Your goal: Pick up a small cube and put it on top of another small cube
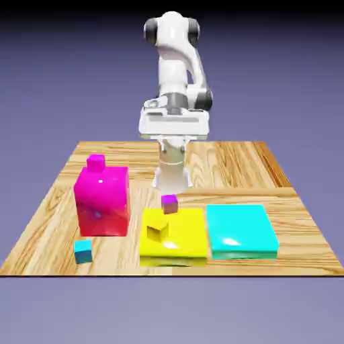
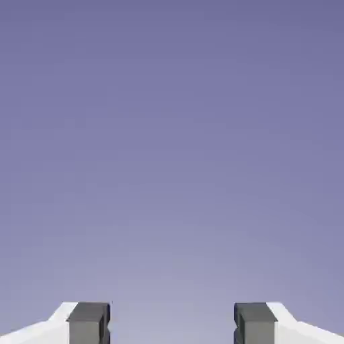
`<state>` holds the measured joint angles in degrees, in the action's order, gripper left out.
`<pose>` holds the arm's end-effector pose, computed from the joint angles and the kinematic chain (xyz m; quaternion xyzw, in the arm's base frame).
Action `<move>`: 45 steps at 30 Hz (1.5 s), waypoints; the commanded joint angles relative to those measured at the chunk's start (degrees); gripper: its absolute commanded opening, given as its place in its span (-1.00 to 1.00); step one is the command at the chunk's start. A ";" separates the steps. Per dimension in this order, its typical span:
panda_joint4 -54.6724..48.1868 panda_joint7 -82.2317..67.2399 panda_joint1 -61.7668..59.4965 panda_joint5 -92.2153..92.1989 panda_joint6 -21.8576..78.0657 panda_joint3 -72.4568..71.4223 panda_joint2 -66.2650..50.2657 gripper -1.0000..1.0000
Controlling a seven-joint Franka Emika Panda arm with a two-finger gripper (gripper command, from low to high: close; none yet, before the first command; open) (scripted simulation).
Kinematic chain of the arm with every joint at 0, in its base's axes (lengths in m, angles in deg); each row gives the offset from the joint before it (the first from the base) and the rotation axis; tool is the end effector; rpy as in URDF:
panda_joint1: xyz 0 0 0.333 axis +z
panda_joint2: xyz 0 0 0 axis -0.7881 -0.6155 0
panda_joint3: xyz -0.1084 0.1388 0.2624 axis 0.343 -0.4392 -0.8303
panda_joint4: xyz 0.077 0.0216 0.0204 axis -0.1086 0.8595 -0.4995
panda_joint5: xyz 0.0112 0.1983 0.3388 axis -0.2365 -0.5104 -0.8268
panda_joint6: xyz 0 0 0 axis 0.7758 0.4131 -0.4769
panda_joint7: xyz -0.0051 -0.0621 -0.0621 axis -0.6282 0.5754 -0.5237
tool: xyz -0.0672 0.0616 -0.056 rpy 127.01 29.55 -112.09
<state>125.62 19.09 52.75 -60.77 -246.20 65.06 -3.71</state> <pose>0.3990 -0.0063 0.4505 -0.8679 0.3306 -0.3452 0.1351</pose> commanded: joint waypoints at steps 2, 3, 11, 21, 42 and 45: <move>-2.38 -4.62 0.09 -2.27 1.79 2.29 -4.16 0.00; -3.57 -6.94 0.13 -3.41 2.68 3.44 -6.23 0.00; -13.08 -25.42 0.48 -12.49 9.82 12.60 -22.84 0.00; -24.96 -48.53 0.92 -23.85 18.74 24.04 -43.61 0.00; -31.05 -59.76 2.40 -28.05 25.21 30.36 -53.71 -1.00; -28.10 -52.79 4.89 -21.90 26.93 28.48 -47.48 -1.00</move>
<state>97.52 -33.74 57.64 -82.72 -219.21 93.54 -51.20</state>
